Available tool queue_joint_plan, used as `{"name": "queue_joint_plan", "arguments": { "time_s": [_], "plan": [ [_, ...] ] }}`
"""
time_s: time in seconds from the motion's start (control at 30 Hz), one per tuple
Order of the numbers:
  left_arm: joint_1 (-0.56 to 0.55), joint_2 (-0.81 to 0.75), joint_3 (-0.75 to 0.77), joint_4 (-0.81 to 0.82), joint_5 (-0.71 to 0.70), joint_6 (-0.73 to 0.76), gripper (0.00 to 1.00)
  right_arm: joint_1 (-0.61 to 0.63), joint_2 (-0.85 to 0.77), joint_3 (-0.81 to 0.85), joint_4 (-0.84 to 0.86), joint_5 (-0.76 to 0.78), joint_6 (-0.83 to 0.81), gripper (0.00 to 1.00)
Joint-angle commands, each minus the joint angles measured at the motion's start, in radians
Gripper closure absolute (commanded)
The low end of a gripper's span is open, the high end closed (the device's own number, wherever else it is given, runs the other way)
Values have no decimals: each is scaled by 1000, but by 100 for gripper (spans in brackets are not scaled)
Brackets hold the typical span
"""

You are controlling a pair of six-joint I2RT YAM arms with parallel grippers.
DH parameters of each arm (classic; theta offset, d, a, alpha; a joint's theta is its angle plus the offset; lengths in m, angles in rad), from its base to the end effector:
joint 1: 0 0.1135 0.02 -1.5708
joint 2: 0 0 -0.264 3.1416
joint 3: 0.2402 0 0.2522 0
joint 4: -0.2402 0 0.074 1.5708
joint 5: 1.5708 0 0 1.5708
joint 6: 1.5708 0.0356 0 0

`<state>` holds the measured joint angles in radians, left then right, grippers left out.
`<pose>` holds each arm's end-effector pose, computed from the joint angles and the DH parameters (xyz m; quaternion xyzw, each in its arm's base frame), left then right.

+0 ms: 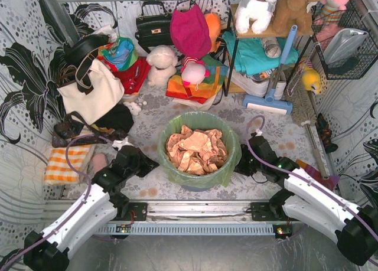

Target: Tie the trash bag

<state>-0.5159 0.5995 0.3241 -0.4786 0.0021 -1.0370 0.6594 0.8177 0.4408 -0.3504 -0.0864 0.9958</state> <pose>0.1165 -0.0662 0.1786 -0.2360 0.8869 -0.2790 0.2826 0.1333 0.1072 0.1990 0.1352 0.9016 0.3278 0.2477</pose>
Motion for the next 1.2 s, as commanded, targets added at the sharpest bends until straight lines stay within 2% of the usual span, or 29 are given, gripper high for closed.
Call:
{"name": "queue_joint_plan", "arguments": {
  "time_s": [0.0,0.17,0.33,0.5,0.7,0.93,1.17],
  "plan": [
    [2,-51,-21,87,20,5,98,-6,-6,7,-10,10,3,63],
    [3,38,-73,255,169,7,73,-6,11,18,-9,10,-3,63],
    [2,106,-100,308,202,2,65,-6,26,28,-7,6,-5,63],
    [2,112,-170,463,268,-51,56,-6,30,31,-3,5,-5,63],
    [2,117,-236,583,292,-103,52,-6,36,31,-3,4,-2,63],
    [2,125,-263,631,280,-121,55,-6,34,26,-5,7,3,63],
    [2,153,-266,637,261,-120,80,-6,43,11,18,-18,11,64]
  ]
}}
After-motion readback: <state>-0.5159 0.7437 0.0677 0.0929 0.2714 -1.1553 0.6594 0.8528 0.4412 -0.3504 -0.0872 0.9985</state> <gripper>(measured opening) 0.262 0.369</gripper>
